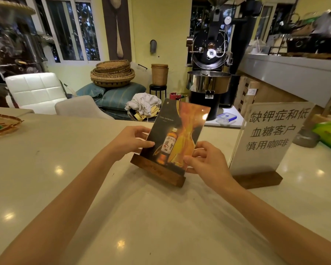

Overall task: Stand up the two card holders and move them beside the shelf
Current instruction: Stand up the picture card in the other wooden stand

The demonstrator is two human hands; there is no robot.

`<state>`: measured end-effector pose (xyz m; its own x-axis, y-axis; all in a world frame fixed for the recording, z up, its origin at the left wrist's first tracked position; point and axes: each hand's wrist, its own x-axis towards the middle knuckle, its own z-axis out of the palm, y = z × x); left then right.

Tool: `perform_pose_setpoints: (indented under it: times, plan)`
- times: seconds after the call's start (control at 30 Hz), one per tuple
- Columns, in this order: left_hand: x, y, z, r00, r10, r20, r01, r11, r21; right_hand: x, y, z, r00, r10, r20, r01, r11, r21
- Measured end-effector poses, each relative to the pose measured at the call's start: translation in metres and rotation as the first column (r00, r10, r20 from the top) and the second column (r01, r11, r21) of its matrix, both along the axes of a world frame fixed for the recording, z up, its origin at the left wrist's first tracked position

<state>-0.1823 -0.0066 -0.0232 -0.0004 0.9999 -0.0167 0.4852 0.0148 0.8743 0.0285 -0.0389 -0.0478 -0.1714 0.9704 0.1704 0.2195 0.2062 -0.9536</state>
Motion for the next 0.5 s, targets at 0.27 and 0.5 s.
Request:
perform_pose_setpoints:
  times: [0.27, 0.5]
  plan:
    - [0.005, -0.005, 0.000, 0.999, -0.042, -0.005, 0.042, 0.987, 0.157, 0.016, -0.007, -0.004, 0.965, -0.112, 0.237, 0.026, 0.940, 0.339]
    - [0.017, -0.008, -0.003, 0.997, -0.036, -0.073, 0.055, 0.962, 0.267, 0.030, -0.013, -0.013, 0.938, -0.152, 0.312, -0.009, 0.888, 0.459]
